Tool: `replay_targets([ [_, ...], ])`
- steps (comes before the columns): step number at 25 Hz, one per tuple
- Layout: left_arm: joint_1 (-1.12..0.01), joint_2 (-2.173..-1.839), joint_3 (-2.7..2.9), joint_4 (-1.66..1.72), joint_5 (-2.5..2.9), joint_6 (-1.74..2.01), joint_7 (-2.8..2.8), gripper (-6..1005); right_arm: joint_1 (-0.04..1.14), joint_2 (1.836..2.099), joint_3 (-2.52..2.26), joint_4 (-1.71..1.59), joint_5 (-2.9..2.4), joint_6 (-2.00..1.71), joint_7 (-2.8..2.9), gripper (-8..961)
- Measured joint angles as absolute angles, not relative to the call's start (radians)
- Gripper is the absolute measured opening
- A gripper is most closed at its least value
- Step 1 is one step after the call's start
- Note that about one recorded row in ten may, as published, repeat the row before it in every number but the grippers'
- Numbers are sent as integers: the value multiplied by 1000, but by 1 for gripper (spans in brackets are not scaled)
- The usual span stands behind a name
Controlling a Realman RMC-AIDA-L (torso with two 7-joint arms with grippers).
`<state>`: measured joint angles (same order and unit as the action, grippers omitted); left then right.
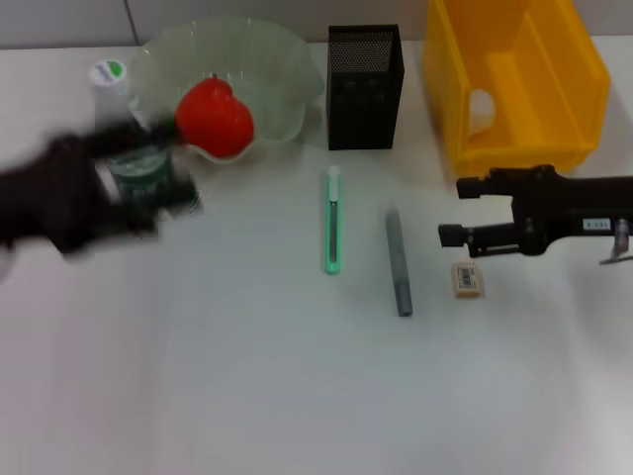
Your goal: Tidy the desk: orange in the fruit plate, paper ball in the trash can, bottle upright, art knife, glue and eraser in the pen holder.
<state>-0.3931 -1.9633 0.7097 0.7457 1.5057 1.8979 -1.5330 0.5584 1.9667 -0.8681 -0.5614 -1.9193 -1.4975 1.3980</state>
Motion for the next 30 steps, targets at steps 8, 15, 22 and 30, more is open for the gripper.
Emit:
replay_targets([
  [8, -355, -2055, 808, 592, 1810, 1780, -1189, 811, 689, 1992, -883, -751, -2102, -1531, 1837, 832],
  [15, -338, -2060, 810, 509, 1834, 1720, -1067, 811, 901, 2007, -1016, -911, -2365, -1569, 2343, 832],
  [22, -333, -2063, 810, 485, 1833, 1697, -1030, 811, 1187, 2030, -1038, -755, -2632, -1575, 2561, 832],
  [30, -333, -2066, 811, 481, 1831, 1690, -1026, 811, 1339, 2092, -1175, -517, -2741, -1360, 2663, 831],
])
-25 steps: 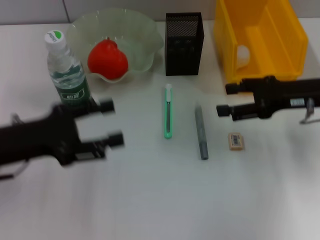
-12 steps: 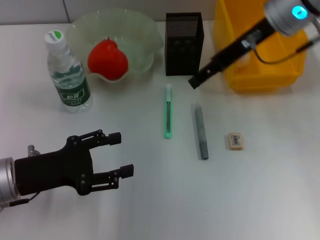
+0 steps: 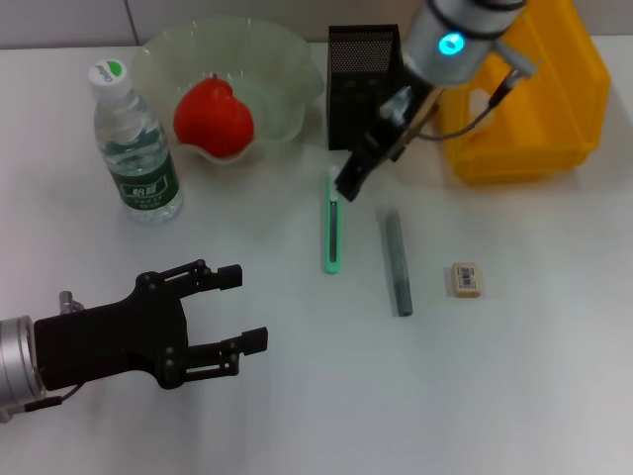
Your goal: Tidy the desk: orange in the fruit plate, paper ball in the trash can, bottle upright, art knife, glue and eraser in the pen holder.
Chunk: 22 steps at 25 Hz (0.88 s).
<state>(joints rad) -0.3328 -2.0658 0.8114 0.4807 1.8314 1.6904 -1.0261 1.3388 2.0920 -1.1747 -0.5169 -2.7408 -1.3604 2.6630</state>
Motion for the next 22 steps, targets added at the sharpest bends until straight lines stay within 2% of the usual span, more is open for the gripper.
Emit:
replay_targets([
  [11, -340, -2068, 814, 471, 1827, 1679, -1025, 811, 1319, 2092, -1307, -416, -2571, -1196, 2685, 831],
  [22, -350, -2066, 813, 456, 1827, 1666, -1022, 811, 1250, 2092, -1456, -416, -2429, -1088, 2679, 831],
])
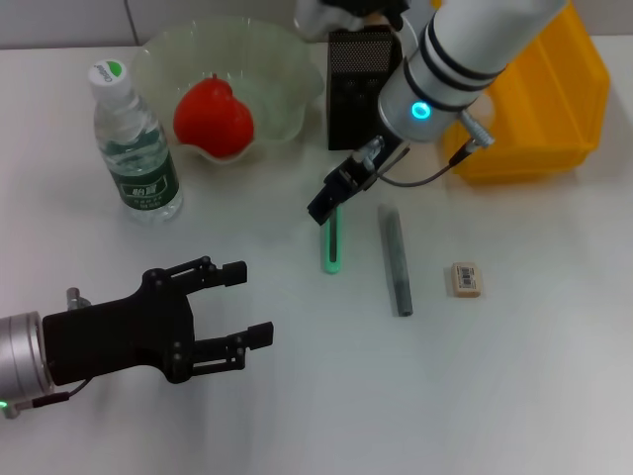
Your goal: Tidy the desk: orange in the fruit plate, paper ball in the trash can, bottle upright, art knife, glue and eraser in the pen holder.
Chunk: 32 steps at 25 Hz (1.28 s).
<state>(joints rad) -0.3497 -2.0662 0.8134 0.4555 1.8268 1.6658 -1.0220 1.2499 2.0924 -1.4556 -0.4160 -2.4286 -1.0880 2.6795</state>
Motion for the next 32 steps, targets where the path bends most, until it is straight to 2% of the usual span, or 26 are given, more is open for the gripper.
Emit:
replay_targets([
  [32, -355, -2067, 812, 456, 1827, 1668, -1025, 812, 1139, 2092, -1757, -516, -2288, -936, 2687, 831],
])
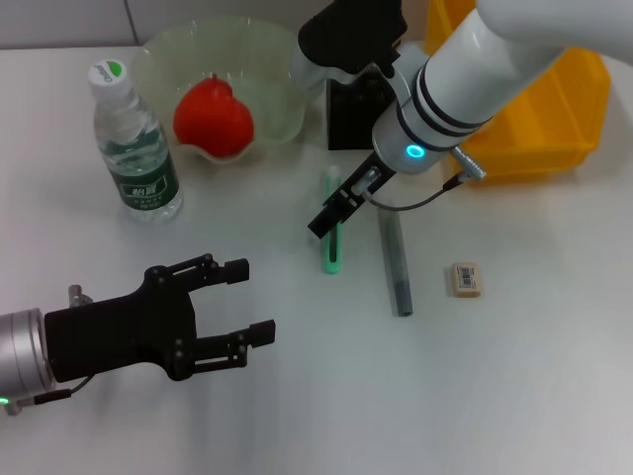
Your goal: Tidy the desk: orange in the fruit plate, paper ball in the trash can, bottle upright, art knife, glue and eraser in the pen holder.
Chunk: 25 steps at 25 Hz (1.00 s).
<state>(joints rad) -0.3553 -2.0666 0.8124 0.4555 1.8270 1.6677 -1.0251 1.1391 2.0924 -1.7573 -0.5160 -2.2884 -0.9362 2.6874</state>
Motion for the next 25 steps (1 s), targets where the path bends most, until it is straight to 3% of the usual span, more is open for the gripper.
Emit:
replay_targets([
  [25, -360, -2065, 811, 457, 1827, 1670, -1034, 812, 1111, 2092, -1779, -538, -2288, -925, 2683, 809],
])
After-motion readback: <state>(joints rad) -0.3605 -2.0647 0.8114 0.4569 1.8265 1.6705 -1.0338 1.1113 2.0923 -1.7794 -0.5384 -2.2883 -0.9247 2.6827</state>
